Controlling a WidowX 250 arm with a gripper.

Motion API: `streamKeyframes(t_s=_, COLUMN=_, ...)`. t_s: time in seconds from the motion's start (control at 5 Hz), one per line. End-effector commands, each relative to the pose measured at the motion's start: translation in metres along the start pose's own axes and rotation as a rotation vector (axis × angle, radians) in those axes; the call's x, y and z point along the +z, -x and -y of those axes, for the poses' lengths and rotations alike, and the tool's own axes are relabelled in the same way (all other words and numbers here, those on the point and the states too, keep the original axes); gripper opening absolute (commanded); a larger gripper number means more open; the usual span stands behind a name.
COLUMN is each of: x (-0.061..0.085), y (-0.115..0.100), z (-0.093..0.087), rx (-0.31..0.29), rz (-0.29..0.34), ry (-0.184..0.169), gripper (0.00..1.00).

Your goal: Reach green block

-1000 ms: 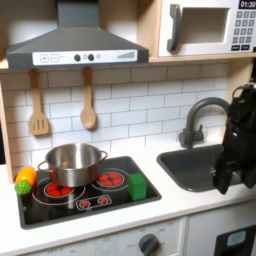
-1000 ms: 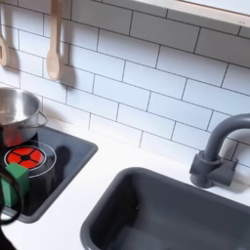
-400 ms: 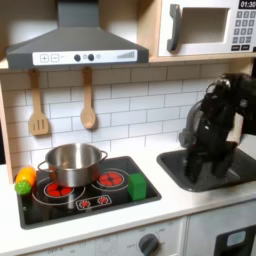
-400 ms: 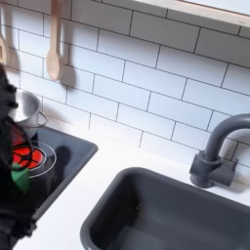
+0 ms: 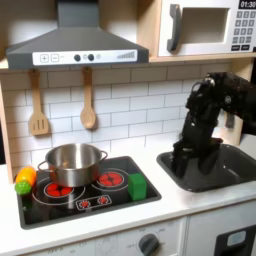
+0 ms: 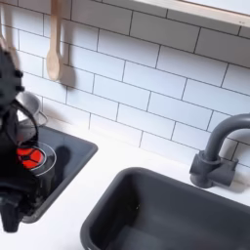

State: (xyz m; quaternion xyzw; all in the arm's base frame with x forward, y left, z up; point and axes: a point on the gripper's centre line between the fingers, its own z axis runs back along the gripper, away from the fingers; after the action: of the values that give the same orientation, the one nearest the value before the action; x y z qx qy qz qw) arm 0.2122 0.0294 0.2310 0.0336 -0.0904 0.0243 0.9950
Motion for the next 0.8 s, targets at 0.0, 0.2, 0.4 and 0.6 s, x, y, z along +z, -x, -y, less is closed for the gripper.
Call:
streamKeyframes(t_s=0.0, x=-0.004, y=-0.025, z=-0.013, rx=0.035, rz=0.018, ry=-0.008, gripper=1.00)
streamKeyframes(t_s=0.2, x=-0.008, y=-0.035, z=-0.021, rx=0.053, rz=0.015, ry=-0.016, gripper=1.00)
streamKeyframes(t_s=0.4, x=-0.012, y=-0.049, z=-0.031, rx=0.067, rz=0.023, ry=-0.028, gripper=1.00)
streamKeyframes(t_s=0.6, x=-0.016, y=-0.057, z=-0.039, rx=0.066, rz=0.032, ry=-0.030, gripper=1.00)
